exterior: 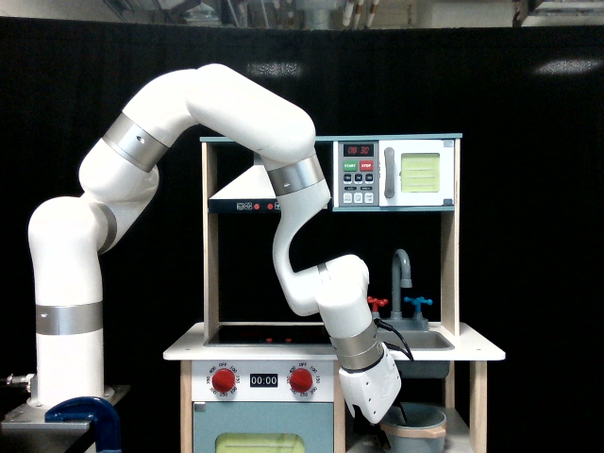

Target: Put the bowl inside the kitchen cabinet

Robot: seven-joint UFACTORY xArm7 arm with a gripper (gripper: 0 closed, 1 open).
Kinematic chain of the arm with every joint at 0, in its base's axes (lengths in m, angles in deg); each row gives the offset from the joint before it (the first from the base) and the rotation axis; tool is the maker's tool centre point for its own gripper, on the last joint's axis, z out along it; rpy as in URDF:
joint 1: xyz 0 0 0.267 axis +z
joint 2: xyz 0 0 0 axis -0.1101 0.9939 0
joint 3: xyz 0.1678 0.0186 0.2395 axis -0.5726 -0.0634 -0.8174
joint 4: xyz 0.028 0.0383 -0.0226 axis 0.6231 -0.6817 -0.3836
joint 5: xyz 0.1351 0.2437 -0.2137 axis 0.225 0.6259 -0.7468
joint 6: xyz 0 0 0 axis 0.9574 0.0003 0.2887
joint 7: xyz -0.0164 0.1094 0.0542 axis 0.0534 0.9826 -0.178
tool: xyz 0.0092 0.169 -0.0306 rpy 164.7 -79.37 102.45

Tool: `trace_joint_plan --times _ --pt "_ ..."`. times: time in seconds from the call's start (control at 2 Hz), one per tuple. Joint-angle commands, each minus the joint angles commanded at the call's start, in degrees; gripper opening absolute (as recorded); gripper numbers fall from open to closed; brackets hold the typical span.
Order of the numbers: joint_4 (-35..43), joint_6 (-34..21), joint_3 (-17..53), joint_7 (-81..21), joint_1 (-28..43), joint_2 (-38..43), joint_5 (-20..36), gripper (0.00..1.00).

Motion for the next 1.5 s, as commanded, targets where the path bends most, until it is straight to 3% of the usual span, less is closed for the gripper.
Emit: trace_joint_plan --times 1.0,1.5 --pt "-0.4 -1.0 0.7 2.4 -1.0 -0.7 -3.5 1.00" --pt "-3.9 -2.0 1.2 13.6 -0.6 -6.8 -13.3 1.00"
